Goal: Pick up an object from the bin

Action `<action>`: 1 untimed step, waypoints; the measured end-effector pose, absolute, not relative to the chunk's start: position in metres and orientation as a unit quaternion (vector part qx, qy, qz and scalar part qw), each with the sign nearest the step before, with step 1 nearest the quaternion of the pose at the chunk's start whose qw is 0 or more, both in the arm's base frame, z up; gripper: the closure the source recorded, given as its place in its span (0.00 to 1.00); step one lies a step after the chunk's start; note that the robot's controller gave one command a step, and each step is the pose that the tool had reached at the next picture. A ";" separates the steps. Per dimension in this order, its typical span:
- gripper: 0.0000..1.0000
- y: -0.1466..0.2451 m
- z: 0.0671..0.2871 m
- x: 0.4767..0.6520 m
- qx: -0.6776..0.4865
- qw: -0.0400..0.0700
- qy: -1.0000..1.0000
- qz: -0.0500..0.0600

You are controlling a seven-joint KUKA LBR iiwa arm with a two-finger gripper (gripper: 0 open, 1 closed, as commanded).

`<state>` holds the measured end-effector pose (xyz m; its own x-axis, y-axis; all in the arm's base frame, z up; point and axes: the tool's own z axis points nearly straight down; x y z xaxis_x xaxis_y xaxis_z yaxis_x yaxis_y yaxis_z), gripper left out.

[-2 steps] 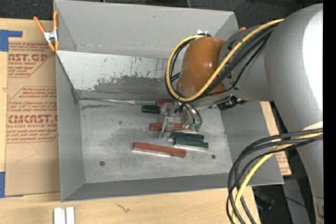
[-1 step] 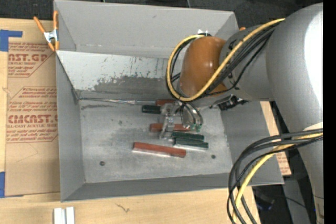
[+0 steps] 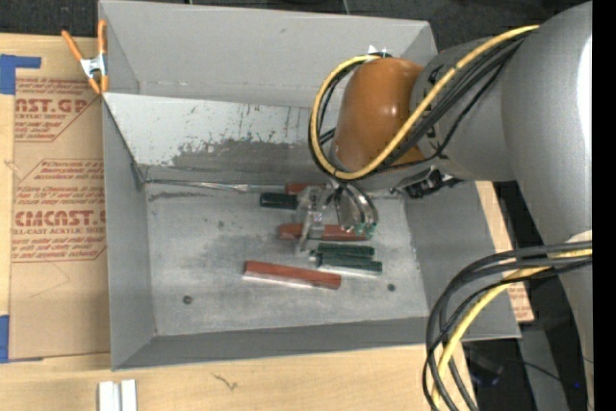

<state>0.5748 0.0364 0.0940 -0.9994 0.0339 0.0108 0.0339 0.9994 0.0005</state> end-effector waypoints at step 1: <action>1.00 0.037 0.117 0.577 -0.017 0.001 -1.000 -0.001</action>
Offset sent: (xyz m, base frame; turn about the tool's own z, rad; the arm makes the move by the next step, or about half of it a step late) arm 0.0003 0.0001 0.0559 0.0000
